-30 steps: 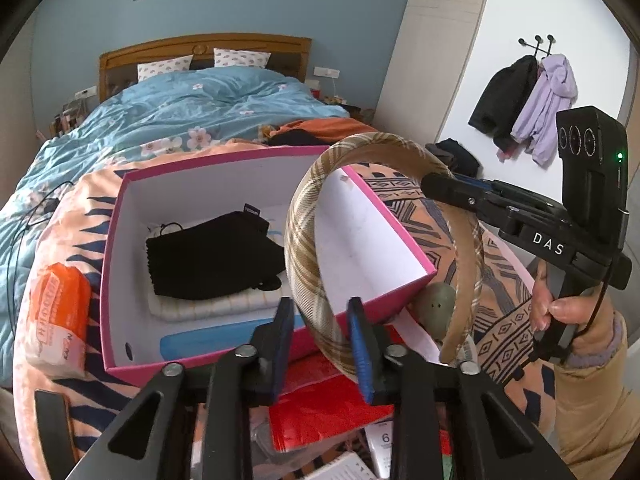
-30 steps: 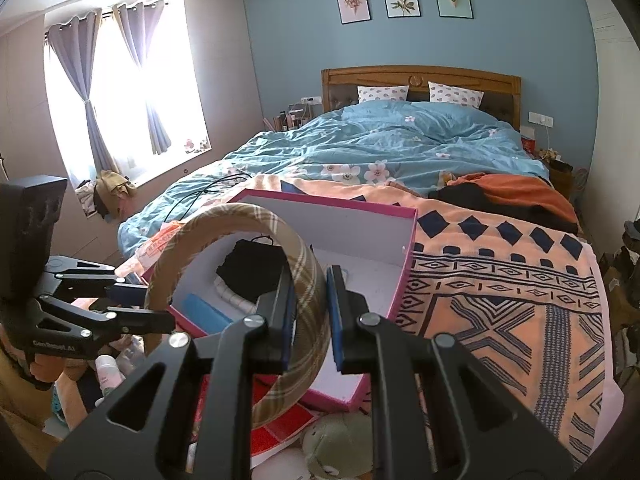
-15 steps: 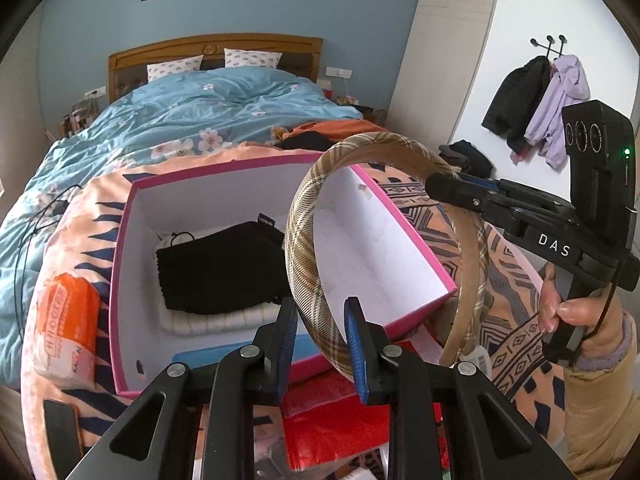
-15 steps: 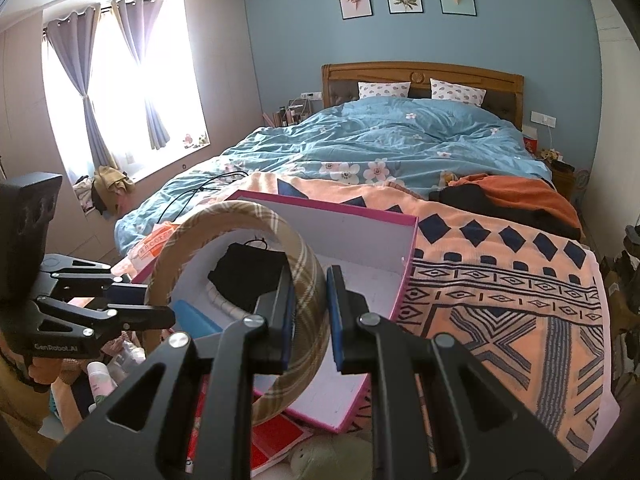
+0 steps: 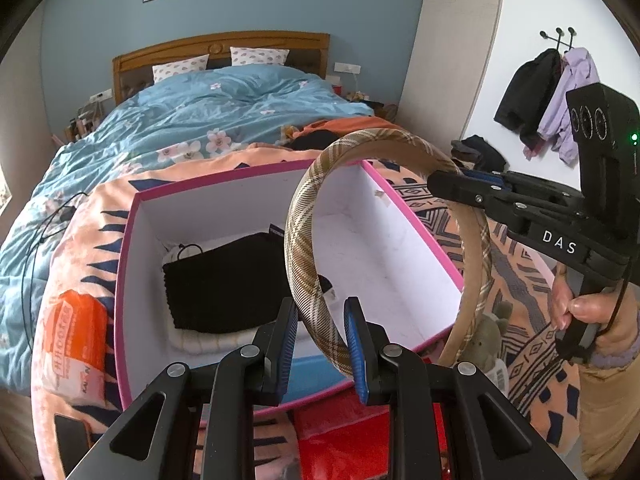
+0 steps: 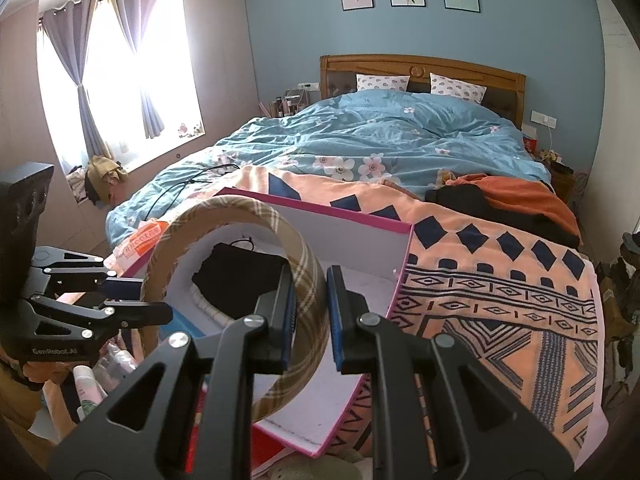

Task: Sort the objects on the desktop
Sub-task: 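Carry the plaid headband with the right gripper over the magenta box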

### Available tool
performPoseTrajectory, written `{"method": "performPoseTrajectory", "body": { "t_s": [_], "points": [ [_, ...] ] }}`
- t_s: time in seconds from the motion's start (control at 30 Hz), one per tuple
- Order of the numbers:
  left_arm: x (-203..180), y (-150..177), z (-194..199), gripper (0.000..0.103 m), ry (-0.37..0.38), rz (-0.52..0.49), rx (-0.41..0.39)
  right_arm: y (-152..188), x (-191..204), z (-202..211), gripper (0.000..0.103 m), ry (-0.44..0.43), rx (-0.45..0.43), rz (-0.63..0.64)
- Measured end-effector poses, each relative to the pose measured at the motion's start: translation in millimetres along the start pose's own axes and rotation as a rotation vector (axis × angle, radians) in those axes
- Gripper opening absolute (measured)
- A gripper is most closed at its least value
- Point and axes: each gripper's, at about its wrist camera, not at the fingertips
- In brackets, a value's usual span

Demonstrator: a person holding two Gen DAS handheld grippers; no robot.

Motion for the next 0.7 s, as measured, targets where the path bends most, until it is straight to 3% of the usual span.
{"method": "performPoseTrajectory", "body": {
  "t_s": [0.7],
  "points": [
    [13.4, -15.7, -35.6, 0.024, -0.034, 0.037, 0.059, -9.6, -9.1, -47.0, 0.017, 0.053, 0.089, 0.049]
  ]
}}
Point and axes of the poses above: each gripper's, at about its wrist camera, not at the fingertips, and z roughly against the way its jaws point, x to its left, y to its underside, and after that the axes turned 9 degrees about y, right-handed
